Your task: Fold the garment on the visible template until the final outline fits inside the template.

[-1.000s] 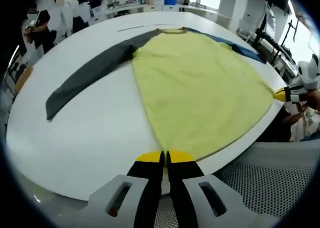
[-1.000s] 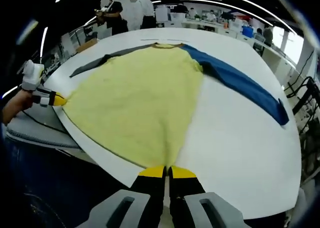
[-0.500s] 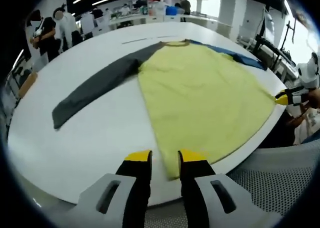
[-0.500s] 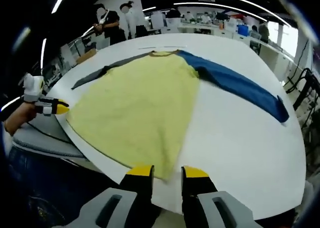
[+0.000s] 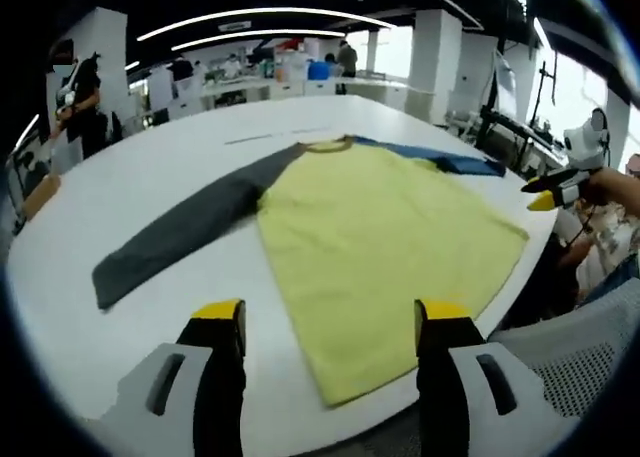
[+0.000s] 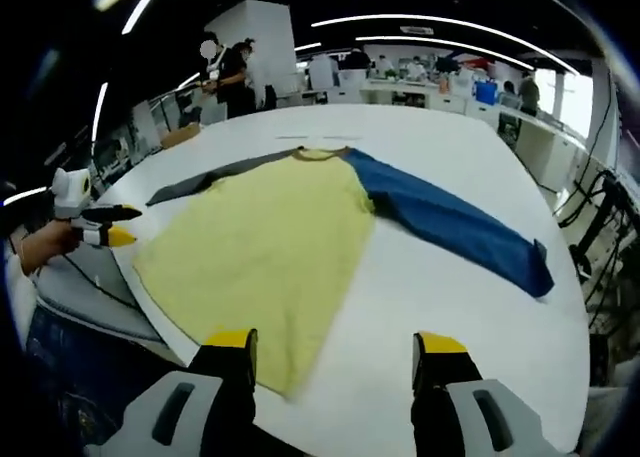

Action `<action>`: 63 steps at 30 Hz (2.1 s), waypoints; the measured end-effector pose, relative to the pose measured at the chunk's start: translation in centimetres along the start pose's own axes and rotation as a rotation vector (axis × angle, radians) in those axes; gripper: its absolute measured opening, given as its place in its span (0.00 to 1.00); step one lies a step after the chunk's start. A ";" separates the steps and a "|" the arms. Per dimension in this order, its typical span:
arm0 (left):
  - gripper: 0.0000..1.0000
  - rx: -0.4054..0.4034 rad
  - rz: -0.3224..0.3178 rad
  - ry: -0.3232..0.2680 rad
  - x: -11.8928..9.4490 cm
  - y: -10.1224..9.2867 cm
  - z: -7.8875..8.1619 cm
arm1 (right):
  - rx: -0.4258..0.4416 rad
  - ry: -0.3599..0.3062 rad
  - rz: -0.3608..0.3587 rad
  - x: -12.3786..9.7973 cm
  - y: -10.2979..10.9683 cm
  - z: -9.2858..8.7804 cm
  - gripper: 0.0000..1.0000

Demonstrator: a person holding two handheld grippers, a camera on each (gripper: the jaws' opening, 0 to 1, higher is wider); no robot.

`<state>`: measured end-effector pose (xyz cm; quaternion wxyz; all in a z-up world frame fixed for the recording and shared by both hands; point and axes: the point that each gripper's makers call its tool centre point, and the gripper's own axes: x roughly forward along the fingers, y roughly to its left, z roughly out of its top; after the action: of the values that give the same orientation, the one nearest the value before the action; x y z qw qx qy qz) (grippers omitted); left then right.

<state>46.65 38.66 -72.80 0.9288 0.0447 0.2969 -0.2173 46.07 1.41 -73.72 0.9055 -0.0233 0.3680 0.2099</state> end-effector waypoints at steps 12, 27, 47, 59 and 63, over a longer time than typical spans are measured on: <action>0.94 0.018 -0.070 -0.068 0.2 -0.8 1.3 | 0.024 -0.052 -0.078 0.2 -6.5 2.6 0.77; 0.99 0.072 -0.114 -0.118 0.0 -1.9 3.0 | 0.002 -0.068 -0.235 0.4 -15.6 4.9 0.74; 0.99 0.071 -0.157 -0.159 -0.2 -2.6 4.7 | -0.028 0.092 -0.353 4.3 -21.8 3.6 0.30; 0.96 0.064 -0.147 -0.153 -0.3 -2.5 4.5 | 0.009 0.161 -0.409 4.4 -23.3 2.1 0.05; 0.96 0.063 -0.146 -0.166 -0.4 -2.6 4.7 | 0.040 0.176 -0.426 3.8 -22.8 1.9 0.00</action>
<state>47.74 35.50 -68.56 0.9301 0.0339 0.2143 -0.2965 58.81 -17.61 -77.53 0.8942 -0.1008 0.4362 0.0037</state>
